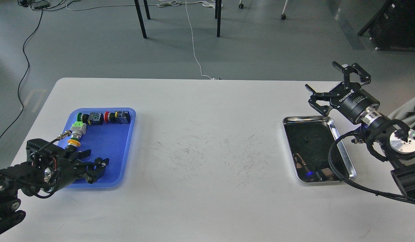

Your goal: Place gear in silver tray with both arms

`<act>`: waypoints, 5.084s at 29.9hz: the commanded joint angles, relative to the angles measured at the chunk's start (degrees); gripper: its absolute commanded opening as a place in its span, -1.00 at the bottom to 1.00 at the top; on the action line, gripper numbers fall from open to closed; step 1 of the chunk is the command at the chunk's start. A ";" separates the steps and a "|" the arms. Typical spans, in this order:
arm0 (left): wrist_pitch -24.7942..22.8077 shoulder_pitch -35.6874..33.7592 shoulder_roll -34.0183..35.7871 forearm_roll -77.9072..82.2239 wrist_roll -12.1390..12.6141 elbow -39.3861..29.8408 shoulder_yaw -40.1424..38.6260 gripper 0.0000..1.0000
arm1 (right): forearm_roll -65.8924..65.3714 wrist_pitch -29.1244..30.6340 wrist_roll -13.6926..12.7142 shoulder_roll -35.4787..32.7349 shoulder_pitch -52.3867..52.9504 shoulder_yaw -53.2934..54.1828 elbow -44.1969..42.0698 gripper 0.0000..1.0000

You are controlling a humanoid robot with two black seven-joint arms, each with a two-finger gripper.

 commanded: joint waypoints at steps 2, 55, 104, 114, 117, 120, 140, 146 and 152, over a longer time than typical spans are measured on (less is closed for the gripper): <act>-0.17 -0.02 0.20 2.53 -0.76 0.12 0.08 0.00 | -0.06 -0.01 0.00 0.01 -0.34 0.03 0.01 0.95; -17.40 -25.68 -44.16 -0.81 21.21 -10.44 5.79 -0.85 | -0.23 -0.01 -0.18 -1.66 -0.34 0.03 0.09 0.95; -7.38 -21.99 -52.00 -5.99 21.21 7.15 14.32 0.95 | -0.23 -0.01 -0.27 -3.42 -0.16 -1.20 0.54 0.95; -6.94 -27.09 -52.00 -6.25 21.13 2.41 -5.25 0.96 | -0.32 -0.01 -0.27 -3.42 0.63 -1.20 0.45 0.97; -6.94 -27.18 -47.02 -7.74 21.04 -0.05 -13.69 0.96 | -0.32 -0.01 -0.09 -3.42 0.98 -1.12 0.27 0.97; -6.59 -27.09 -38.94 -13.52 20.42 -1.29 -21.78 0.96 | -0.32 -0.01 -0.09 -3.42 1.42 -1.11 0.10 0.97; 8.80 -14.17 -15.00 -78.90 6.27 12.84 -33.40 0.96 | -21.22 -6.29 -1.93 -6.06 26.01 -23.85 11.77 0.97; -1.40 -14.08 -14.65 -94.31 4.69 18.92 -33.40 0.96 | -32.99 -6.30 -3.87 -4.74 37.87 -45.29 19.24 0.97; -11.13 -13.55 -15.44 -94.67 4.51 24.18 -33.40 0.96 | -39.69 -5.86 -6.58 4.48 48.60 -64.63 22.95 0.97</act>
